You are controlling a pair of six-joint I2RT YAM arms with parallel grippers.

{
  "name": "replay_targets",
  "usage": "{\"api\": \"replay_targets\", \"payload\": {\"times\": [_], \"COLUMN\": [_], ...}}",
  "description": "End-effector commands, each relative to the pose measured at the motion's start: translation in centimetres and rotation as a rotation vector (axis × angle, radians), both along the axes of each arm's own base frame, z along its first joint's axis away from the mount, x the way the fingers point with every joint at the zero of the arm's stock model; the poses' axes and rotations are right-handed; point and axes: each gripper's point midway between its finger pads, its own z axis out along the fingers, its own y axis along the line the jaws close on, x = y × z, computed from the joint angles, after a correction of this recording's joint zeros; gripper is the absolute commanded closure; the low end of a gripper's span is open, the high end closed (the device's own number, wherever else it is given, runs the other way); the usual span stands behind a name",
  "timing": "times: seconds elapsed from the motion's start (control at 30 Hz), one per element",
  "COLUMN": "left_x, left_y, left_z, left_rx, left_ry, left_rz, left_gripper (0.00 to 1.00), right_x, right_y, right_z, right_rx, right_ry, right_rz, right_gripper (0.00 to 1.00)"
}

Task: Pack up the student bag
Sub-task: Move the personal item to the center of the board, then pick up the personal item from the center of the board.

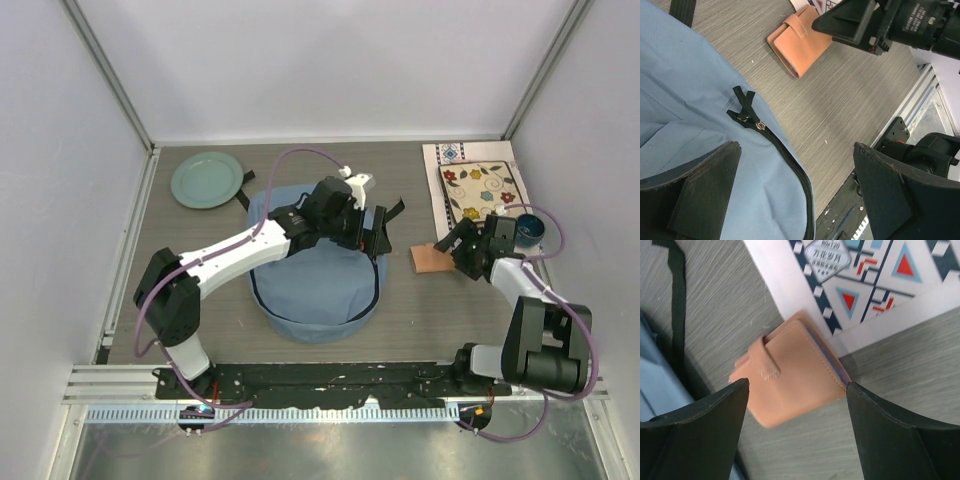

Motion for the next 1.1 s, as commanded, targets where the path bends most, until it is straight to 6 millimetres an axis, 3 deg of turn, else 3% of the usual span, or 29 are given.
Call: {"api": "replay_targets", "payload": {"times": [0.0,0.07,0.2,0.33,0.57,0.6,0.73,1.07], "left_x": [0.3,0.2,-0.3,-0.3,1.4,1.5,2.2,3.1], "left_y": [-1.7,-2.3,-4.1,-7.0,-9.7,-10.0,-11.1,-12.8], "left_z": [2.1,2.1,2.5,3.7,-1.0,-2.3,-4.8,-8.6], "left_rx": [-0.07,-0.079,-0.109,-0.153,-0.138,-0.126,-0.116,-0.146], "left_ry": [-0.024,-0.018,0.011,0.01,0.105,0.126,0.174,0.246], "left_rz": [-0.024,-0.028,-0.052,-0.08,-0.039,-0.035,-0.012,0.003], "left_gripper": [0.0,0.01,0.0,0.0,0.01,0.01,0.07,0.16], "right_x": [-1.0,-1.3,-0.8,-0.3,1.3,1.4,1.9,2.8], "right_y": [1.9,2.0,-0.4,-2.3,-1.9,-1.8,-1.9,-1.6], "right_z": [2.9,3.7,5.8,5.2,2.9,2.8,2.7,1.8], "right_rx": [0.067,0.066,-0.043,-0.1,-0.052,-0.048,-0.049,-0.027], "right_ry": [-0.072,-0.082,-0.13,-0.093,-0.035,-0.036,-0.047,-0.059], "right_rz": [0.059,0.06,-0.035,-0.125,-0.099,-0.097,-0.092,-0.062], "right_gripper": [0.17,0.17,0.17,0.17,0.29,0.3,0.31,0.39]}}
